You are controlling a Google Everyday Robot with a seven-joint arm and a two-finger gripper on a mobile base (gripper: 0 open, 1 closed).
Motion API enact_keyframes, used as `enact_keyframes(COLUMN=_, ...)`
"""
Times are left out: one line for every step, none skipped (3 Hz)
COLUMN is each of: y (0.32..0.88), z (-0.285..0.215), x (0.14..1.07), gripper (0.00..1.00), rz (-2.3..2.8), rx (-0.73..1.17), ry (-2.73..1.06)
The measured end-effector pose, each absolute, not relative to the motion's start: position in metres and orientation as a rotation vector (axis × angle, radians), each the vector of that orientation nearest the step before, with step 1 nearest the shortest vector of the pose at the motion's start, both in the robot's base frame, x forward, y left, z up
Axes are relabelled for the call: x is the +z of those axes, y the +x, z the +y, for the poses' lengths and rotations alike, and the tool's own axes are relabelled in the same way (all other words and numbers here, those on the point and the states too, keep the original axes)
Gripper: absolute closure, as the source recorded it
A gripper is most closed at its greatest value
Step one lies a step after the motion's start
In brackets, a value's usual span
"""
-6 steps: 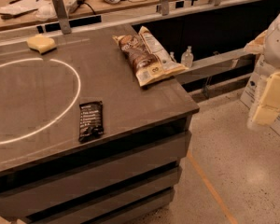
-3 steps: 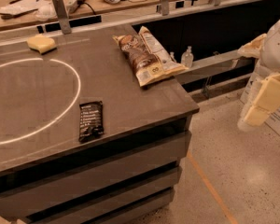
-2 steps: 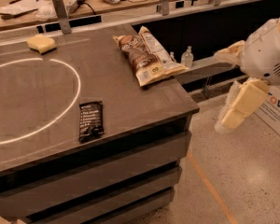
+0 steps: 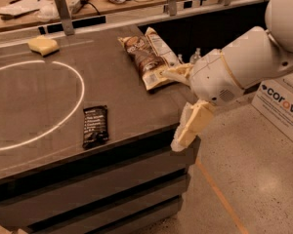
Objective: Move rxbar chocolate near sponge
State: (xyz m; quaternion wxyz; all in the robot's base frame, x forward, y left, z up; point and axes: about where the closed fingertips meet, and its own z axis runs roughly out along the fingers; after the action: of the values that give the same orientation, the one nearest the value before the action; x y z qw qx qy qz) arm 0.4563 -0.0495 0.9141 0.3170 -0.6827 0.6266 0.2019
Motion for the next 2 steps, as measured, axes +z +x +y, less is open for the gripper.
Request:
enact_keyframes(y=0.4601, z=-0.0264, x=0.8982, gripper=0.00, rz=1.593, rx=0.568, ry=-1.836)
enact_keyframes(y=0.4601, z=-0.0264, x=0.8982, gripper=0.00, rz=1.593, rx=0.568, ry=-1.836)
